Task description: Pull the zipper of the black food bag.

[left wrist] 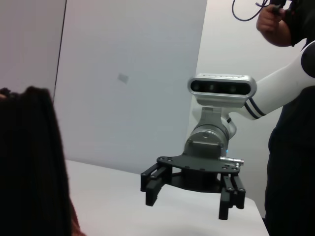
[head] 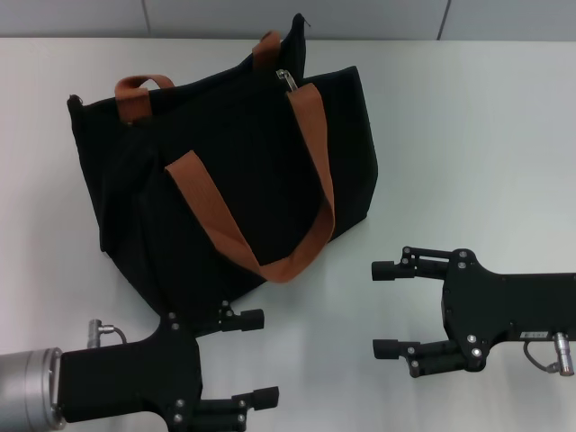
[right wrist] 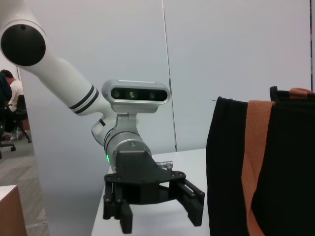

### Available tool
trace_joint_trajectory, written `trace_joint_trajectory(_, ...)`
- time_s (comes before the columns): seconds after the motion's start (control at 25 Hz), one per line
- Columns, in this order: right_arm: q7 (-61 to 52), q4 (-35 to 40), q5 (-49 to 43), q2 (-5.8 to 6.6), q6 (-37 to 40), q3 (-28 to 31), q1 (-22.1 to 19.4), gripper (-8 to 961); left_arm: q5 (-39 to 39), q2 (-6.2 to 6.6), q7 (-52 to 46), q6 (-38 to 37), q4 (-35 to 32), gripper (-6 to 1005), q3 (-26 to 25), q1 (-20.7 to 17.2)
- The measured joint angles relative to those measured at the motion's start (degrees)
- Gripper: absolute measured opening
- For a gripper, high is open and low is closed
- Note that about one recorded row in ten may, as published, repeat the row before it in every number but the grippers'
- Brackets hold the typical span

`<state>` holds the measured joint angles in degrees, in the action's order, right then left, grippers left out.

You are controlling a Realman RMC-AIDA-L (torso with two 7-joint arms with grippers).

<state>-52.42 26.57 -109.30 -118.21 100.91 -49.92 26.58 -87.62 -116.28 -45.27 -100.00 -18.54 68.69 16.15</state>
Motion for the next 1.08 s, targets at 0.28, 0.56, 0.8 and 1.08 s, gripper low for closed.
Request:
trace_joint_trajectory(0.28, 0.94, -1.14, -0.05, 0.25, -0.94, 0.0, -0.08, 820, -0.01, 0.88, 0.02, 0.32, 0.0, 808, -0.2, 0.08)
trace_joint_trajectory(0.56, 2.25, -1.35, -0.56, -0.01, -1.72, 0.0, -0.69, 820, -0.01, 0.98, -0.22, 0.34, 0.0, 808, -0.19, 0.23)
trace_joint_trajectory(0.8, 2.34, -1.35, -0.57, -0.12, -1.61, 0.0, -1.13, 820, 0.0, 0.97, -0.7, 0.25, -0.07, 808, -0.12, 0.44)
trace_joint_trajectory(1.08, 3.54, -1.35, -0.56, -0.55, -1.47, 0.0, -1.45, 820, 0.0, 1.15, -0.77, -0.06, -0.3, 808, 0.0, 0.53)
